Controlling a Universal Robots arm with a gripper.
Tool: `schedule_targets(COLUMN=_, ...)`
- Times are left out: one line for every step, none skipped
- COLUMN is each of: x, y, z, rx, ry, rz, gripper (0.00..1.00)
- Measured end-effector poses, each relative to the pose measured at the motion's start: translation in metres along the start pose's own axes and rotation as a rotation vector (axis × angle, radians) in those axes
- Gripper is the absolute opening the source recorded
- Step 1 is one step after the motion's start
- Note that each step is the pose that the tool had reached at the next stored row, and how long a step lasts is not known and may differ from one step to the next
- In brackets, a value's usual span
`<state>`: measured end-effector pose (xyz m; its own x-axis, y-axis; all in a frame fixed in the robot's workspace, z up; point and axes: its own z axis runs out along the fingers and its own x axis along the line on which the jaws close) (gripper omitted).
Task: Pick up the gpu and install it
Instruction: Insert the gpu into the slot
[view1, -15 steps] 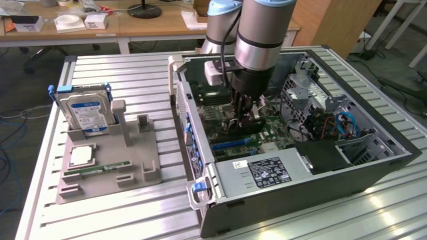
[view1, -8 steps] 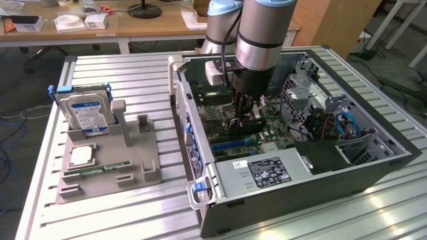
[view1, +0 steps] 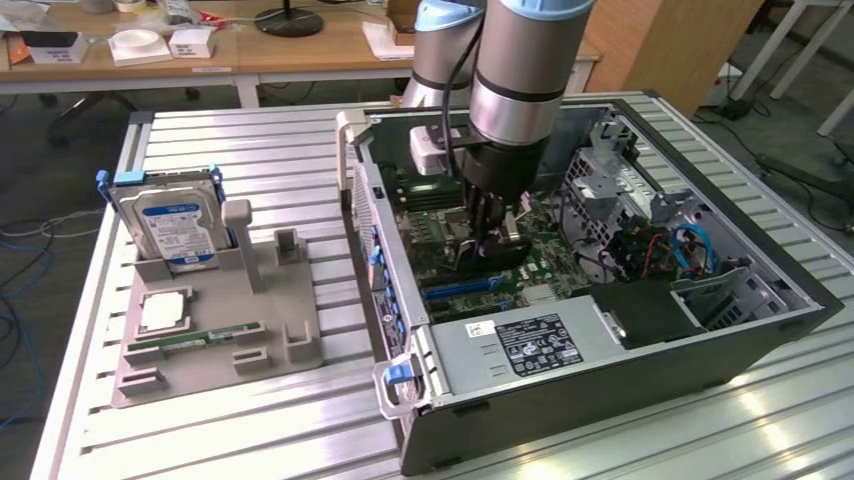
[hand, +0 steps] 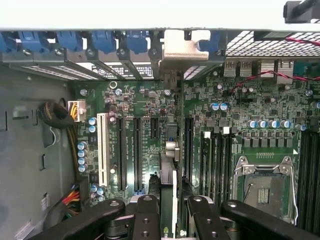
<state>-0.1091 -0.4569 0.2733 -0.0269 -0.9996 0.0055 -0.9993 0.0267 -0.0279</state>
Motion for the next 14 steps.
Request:
schedule_targets(x=0.0, y=0.0, z=0.0008, rx=0.0001, ry=-0.0001, rz=0.0, gripper=0.26)
schedule_targets(x=0.0, y=0.0, z=0.0016, rx=0.0001, ry=-0.0002, rz=0.0, gripper=0.26)
schedule_targets(x=0.0, y=0.0001, z=0.0023, rx=0.0001, ry=-0.0001, rz=0.0, gripper=0.26)
schedule_targets(x=0.0, y=0.0001, z=0.0031, rx=0.0002, ry=-0.0001, rz=0.0, gripper=0.26)
schedule_targets(x=0.0, y=0.0001, z=0.004, rx=0.0002, ry=0.0, rz=0.0, gripper=0.26)
schedule_targets(x=0.0, y=0.0002, z=0.0052, rx=0.0004, ry=0.0, rz=0.0, gripper=0.26)
schedule_targets(x=0.0, y=0.0002, z=0.0065, rx=0.0005, ry=-0.0001, rz=0.0, gripper=0.26)
schedule_targets(x=-0.001, y=0.0004, z=0.0076, rx=0.0007, ry=0.0, rz=0.0, gripper=0.26)
schedule_targets(x=-0.001, y=0.0007, z=0.0086, rx=0.0009, ry=0.0, rz=0.0, gripper=0.26)
schedule_targets(x=-0.001, y=0.0012, z=0.0095, rx=0.0012, ry=0.0, rz=0.0, gripper=0.26)
schedule_targets(x=-0.002, y=0.0019, z=0.01, rx=0.0013, ry=0.0001, rz=0.0, gripper=0.26)
schedule_targets(x=-0.002, y=0.0027, z=0.0106, rx=0.0016, ry=0.0001, rz=0.0, gripper=0.26)
schedule_targets(x=-0.003, y=0.0033, z=0.0111, rx=0.0019, ry=0.0, rz=0.0, gripper=0.26)
schedule_targets(x=-0.004, y=0.0036, z=0.0118, rx=0.0022, ry=-0.0001, rz=0.0, gripper=0.26)
